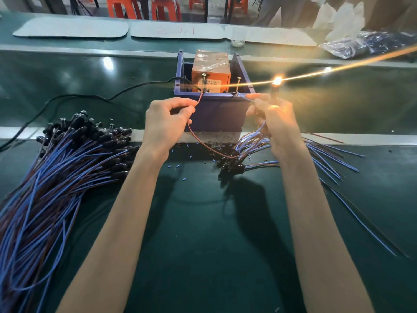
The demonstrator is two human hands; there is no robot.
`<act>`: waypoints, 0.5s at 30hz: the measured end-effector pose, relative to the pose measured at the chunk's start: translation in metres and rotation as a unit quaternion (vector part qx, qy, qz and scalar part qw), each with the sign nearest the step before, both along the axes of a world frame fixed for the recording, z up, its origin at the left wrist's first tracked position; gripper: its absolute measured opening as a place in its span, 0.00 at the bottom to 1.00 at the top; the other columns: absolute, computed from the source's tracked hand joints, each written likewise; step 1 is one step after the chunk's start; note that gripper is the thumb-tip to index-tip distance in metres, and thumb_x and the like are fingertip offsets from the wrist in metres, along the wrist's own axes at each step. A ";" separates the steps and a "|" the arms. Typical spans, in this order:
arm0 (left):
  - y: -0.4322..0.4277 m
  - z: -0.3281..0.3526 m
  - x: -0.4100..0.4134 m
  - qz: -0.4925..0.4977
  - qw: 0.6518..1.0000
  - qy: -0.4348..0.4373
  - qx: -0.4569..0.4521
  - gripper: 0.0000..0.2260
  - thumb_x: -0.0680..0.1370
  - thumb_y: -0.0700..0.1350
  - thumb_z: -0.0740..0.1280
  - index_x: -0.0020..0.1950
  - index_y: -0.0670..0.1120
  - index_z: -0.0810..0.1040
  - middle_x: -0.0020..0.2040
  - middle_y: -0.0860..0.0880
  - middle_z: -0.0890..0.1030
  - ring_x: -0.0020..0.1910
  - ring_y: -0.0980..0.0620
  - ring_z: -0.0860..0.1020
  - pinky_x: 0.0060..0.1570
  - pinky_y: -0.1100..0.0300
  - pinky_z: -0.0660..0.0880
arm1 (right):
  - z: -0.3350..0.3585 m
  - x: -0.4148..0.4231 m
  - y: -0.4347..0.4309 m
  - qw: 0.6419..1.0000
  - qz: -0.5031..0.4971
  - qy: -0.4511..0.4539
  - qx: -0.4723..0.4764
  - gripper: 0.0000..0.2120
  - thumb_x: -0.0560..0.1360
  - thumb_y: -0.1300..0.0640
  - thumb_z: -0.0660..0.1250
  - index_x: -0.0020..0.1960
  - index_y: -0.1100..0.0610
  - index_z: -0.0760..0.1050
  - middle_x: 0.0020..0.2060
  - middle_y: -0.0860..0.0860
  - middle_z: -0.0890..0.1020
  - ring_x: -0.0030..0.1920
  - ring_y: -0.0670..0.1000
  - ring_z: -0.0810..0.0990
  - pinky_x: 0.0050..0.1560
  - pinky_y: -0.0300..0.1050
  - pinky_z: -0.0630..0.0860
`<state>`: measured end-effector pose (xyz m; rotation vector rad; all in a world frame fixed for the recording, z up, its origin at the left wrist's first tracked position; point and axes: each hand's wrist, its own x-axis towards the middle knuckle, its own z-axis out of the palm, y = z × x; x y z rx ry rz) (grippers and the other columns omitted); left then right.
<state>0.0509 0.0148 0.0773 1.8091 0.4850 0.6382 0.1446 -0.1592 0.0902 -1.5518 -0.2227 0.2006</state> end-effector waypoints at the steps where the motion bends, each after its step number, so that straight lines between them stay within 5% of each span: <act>1: 0.000 0.000 0.000 0.000 1.000 0.001 0.001 0.09 0.76 0.39 0.69 0.47 0.54 0.83 0.39 0.56 0.83 0.29 0.62 0.78 0.43 0.67 0.77 | 0.000 0.000 0.000 1.000 0.000 -0.001 -0.001 0.12 0.79 0.65 0.58 0.52 0.59 0.80 0.26 0.46 0.78 0.22 0.42 0.61 0.21 0.32 0.56; 10: 0.003 0.000 0.000 -0.011 1.000 0.015 0.009 0.08 0.76 0.40 0.69 0.46 0.54 0.83 0.40 0.55 0.83 0.30 0.61 0.78 0.41 0.68 0.76 | 0.003 0.001 -0.004 1.000 0.006 0.004 -0.018 0.12 0.79 0.64 0.58 0.49 0.56 0.80 0.25 0.44 0.79 0.23 0.40 0.66 0.23 0.31 0.60; 15: 0.012 0.003 -0.010 -0.122 0.983 0.127 0.053 0.10 0.75 0.39 0.71 0.40 0.55 0.83 0.40 0.49 0.84 0.39 0.56 0.79 0.48 0.62 0.75 | 0.010 0.006 -0.012 0.998 0.033 0.012 -0.059 0.15 0.82 0.57 0.55 0.44 0.55 0.79 0.28 0.46 0.81 0.29 0.43 0.73 0.29 0.35 0.65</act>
